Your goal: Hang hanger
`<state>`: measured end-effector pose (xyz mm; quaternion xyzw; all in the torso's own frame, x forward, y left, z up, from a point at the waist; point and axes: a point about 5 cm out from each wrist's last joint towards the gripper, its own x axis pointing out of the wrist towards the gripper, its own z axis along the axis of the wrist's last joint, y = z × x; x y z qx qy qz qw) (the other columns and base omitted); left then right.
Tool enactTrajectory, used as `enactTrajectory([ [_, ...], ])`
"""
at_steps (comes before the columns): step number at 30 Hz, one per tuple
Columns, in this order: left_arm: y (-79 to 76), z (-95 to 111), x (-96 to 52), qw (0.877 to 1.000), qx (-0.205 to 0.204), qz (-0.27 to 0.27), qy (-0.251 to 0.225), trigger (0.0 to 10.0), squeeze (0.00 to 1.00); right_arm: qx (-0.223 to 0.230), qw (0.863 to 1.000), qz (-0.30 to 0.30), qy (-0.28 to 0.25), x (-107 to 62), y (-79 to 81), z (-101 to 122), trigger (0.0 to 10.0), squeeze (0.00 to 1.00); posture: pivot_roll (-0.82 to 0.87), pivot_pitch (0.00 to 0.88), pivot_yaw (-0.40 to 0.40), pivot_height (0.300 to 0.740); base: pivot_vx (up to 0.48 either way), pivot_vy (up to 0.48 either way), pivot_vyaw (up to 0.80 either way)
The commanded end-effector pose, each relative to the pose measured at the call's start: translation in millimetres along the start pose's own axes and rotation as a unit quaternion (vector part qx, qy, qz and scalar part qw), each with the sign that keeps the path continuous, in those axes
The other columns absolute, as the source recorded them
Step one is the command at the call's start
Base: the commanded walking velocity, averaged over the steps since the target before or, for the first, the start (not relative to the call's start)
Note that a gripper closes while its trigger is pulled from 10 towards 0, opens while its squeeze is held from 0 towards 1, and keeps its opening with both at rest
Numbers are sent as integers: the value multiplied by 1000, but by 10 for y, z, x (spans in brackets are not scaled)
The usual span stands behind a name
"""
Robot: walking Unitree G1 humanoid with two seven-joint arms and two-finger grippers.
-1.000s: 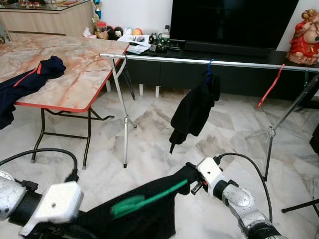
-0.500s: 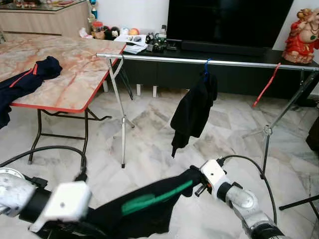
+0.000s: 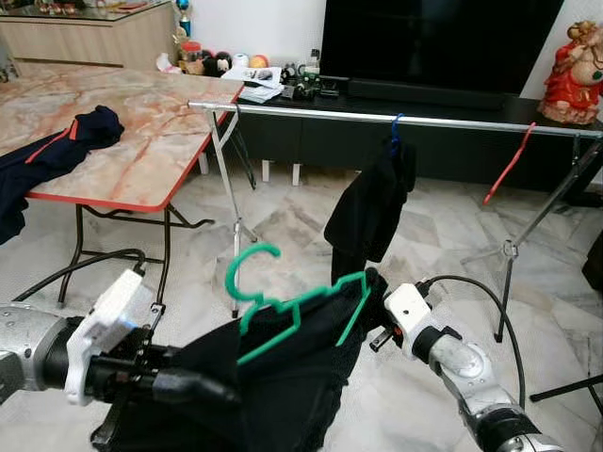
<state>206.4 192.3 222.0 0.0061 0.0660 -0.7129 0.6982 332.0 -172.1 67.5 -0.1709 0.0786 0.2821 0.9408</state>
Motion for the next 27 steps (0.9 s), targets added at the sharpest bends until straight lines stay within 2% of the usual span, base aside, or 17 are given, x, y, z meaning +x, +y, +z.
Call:
enactTrajectory([
  [1,-126,496,-90,988,122,-37,-90,10000,0,74,981,-111,141,-511,-282,-606,0,0,198,25,-38,740,0,0,0],
  [3,-121,472,-79,988,116,-38,-94,10000,0,78,981,-110,143,-512,-259,-624,0,0,198,25,-38,740,0,0,0],
  [5,-63,501,-61,985,107,-11,-136,10000,0,89,980,-103,143,-499,-197,-649,0,0,201,26,-39,740,0,0,0],
  [8,-10,511,-12,982,107,17,-155,10000,0,108,980,-95,138,-470,-119,-664,0,0,199,27,-40,740,0,0,0],
  [12,91,427,89,982,105,60,-143,10000,0,118,981,-73,134,-413,16,-675,0,0,204,25,-41,740,0,0,0],
  [18,132,259,216,986,104,81,-103,10000,0,134,982,-71,117,-360,68,-639,0,0,202,26,-38,740,0,0,0],
  [23,103,260,270,986,89,73,-122,10000,0,160,978,-82,104,-338,54,-613,0,0,198,26,-37,740,0,0,0],
  [24,142,286,293,983,87,89,-136,10000,0,166,978,-81,98,-326,54,-598,0,0,206,25,-37,740,0,0,0],
  [27,164,227,381,985,92,97,-109,10000,0,167,978,-77,98,-306,99,-599,0,0,204,25,-37,740,0,0,0],
])
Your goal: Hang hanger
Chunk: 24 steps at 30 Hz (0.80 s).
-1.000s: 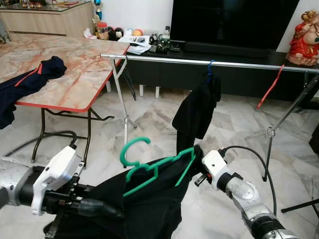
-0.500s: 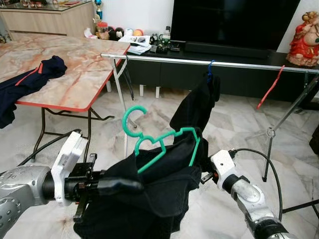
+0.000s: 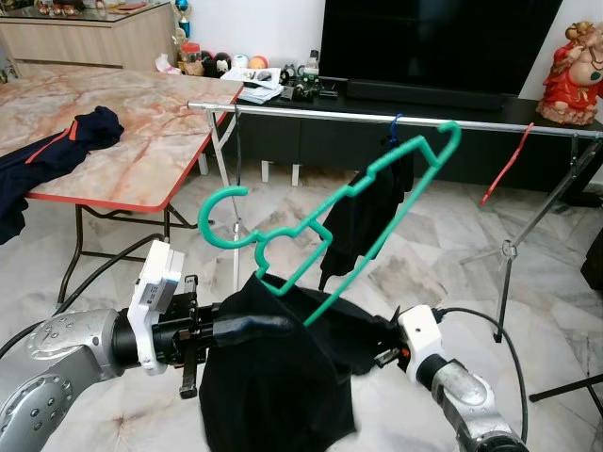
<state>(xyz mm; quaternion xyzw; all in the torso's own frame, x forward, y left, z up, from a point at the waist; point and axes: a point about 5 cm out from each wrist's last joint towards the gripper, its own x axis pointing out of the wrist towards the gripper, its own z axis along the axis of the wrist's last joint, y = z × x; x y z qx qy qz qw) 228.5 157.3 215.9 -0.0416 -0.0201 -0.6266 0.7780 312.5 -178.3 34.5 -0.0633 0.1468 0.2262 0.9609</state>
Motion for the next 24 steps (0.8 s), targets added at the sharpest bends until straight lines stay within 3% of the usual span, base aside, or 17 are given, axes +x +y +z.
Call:
enactTrajectory([
  [1,-58,206,72,997,68,-18,-11,10000,0,39,997,-44,53,-163,-125,-255,0,0,204,25,-37,740,0,0,0],
  [4,76,35,127,993,99,49,41,10000,0,34,997,-39,63,-155,-65,-300,0,0,203,24,-35,740,0,0,0],
  [6,197,-172,156,982,128,105,94,10000,0,28,996,-33,81,-154,20,-377,0,0,201,22,-31,740,0,0,0],
  [9,221,-256,186,978,129,123,108,10000,0,21,995,-26,94,-152,79,-425,0,0,201,22,-31,740,0,0,0],
  [10,199,-267,228,979,123,124,102,10000,0,22,995,-21,100,-154,106,-450,10000,0,199,22,-30,740,0,0,0],
  [11,162,-287,313,981,113,128,93,10000,0,34,994,-11,104,-161,146,-484,10000,1000,199,22,-30,740,0,0,0],
  [16,129,-308,371,981,109,131,88,10000,0,17,991,22,129,-177,209,-547,10000,1000,195,22,-28,740,0,0,0],
  [24,127,-392,440,978,108,153,91,10000,0,-36,970,85,226,-300,310,-791,10000,1000,187,9,-22,740,0,0,0],
])
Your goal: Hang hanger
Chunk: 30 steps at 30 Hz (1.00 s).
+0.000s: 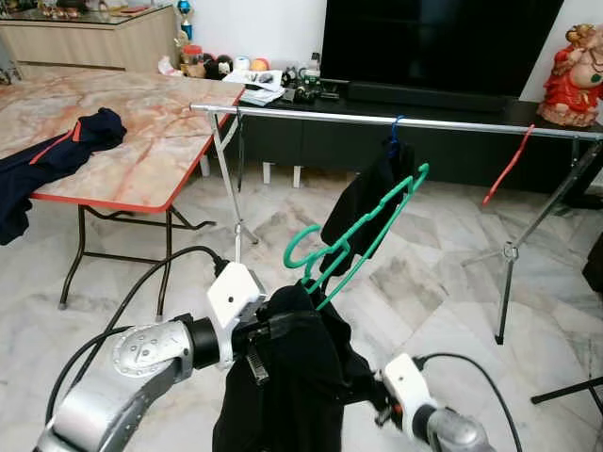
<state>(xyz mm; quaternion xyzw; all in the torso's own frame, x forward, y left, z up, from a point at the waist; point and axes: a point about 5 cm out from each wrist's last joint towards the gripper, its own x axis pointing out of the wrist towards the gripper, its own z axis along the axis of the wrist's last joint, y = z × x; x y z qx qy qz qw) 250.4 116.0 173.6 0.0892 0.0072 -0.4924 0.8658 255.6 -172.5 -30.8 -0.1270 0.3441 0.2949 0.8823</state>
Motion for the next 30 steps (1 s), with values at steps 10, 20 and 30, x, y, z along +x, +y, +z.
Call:
enactTrajectory([
  [10,56,-39,-6,999,30,25,25,10000,0,5,997,73,31,-29,120,-154,10000,1000,181,0,-10,740,0,0,0],
  [20,248,-432,-113,984,43,95,144,10000,0,25,995,87,37,-97,86,-246,10000,1000,184,2,-10,740,0,0,0],
  [30,409,-1009,-352,936,77,172,298,10000,0,23,995,89,41,-116,48,-239,10000,1000,183,17,-9,740,0,0,0],
])
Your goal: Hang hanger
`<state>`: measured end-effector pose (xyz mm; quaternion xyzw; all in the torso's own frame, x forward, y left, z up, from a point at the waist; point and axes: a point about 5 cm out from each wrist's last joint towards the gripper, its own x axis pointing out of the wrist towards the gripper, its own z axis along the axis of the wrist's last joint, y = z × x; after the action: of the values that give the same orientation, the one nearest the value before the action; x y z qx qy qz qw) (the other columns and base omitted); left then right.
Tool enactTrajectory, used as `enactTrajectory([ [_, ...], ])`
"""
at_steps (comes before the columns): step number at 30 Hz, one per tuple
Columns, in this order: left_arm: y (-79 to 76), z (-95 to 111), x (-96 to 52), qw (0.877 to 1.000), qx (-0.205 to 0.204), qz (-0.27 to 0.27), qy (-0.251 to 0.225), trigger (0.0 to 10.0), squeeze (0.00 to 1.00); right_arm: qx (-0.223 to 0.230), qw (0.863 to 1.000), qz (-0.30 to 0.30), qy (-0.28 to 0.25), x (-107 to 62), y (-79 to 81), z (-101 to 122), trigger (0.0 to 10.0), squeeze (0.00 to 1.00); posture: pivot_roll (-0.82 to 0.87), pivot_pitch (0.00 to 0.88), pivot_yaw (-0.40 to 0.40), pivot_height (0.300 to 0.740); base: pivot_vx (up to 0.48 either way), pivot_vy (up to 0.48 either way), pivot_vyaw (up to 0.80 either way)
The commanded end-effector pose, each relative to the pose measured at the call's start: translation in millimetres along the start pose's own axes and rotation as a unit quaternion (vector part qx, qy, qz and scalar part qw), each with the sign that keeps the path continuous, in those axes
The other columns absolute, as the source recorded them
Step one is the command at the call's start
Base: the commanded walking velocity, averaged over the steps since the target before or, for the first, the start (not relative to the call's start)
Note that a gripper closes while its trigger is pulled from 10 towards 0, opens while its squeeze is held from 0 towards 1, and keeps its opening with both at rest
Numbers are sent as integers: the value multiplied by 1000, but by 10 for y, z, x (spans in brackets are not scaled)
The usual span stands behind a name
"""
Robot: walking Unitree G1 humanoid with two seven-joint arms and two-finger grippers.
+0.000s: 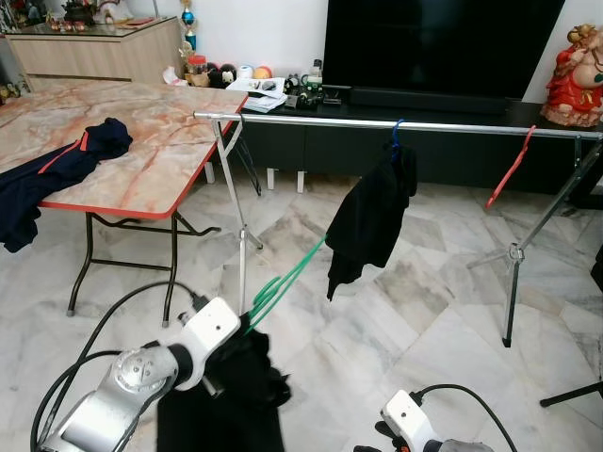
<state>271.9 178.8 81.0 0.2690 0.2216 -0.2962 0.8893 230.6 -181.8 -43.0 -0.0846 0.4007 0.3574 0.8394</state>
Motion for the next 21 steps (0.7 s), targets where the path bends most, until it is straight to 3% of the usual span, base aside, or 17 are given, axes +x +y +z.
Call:
enactTrajectory([
  [1,50,-53,-5,999,27,18,17,10000,0,-8,1000,0,-2,-25,-33,24,10000,1000,183,17,-9,740,0,0,0],
  [5,26,-149,13,999,25,12,39,10000,0,-14,1000,-1,0,-36,-47,28,10000,1000,183,19,-11,740,0,0,0],
  [6,-25,-180,4,998,32,-16,45,10000,0,-28,1000,1,0,-48,-63,47,10000,1000,182,20,-10,740,0,0,0],
  [7,-90,-202,-16,996,56,-58,44,10000,0,-47,999,2,-7,-65,-94,108,10000,839,181,22,-9,740,0,0,0],
  [8,-135,-218,-34,992,74,-87,44,10000,0,-60,998,3,-12,-77,-115,153,10000,839,181,23,-9,740,0,0,0],
  [9,-163,-231,-48,989,91,-110,45,10000,0,-75,997,4,-19,-91,-137,207,10000,310,181,23,-9,740,0,0,0],
  [10,-173,-248,-57,985,104,-124,51,10000,0,-86,996,6,-26,-101,-154,259,10000,0,181,22,-9,740,0,0,0],
  [12,-229,-291,-127,971,129,-189,63,10000,0,-108,993,22,-47,-125,-180,401,10000,0,180,23,-8,740,0,0,0],
  [13,-229,-291,-127,971,129,-189,63,10000,0,-108,993,22,-47,-125,-180,401,10000,0,180,23,-8,740,0,0,0],
  [14,-265,-324,-188,958,146,-236,75,10000,0,-131,988,49,-64,-150,-178,516,10000,0,182,22,-9,740,0,0,0],
  [17,-248,-307,-187,951,151,-255,88,10000,0,-179,970,129,-101,-241,-148,776,10000,0,181,23,-15,740,0,0,0],
  [21,-247,-280,-177,947,145,-269,97,10000,0,-213,955,178,-102,-297,-117,878,10000,0,176,21,-19,740,0,0,0],
])
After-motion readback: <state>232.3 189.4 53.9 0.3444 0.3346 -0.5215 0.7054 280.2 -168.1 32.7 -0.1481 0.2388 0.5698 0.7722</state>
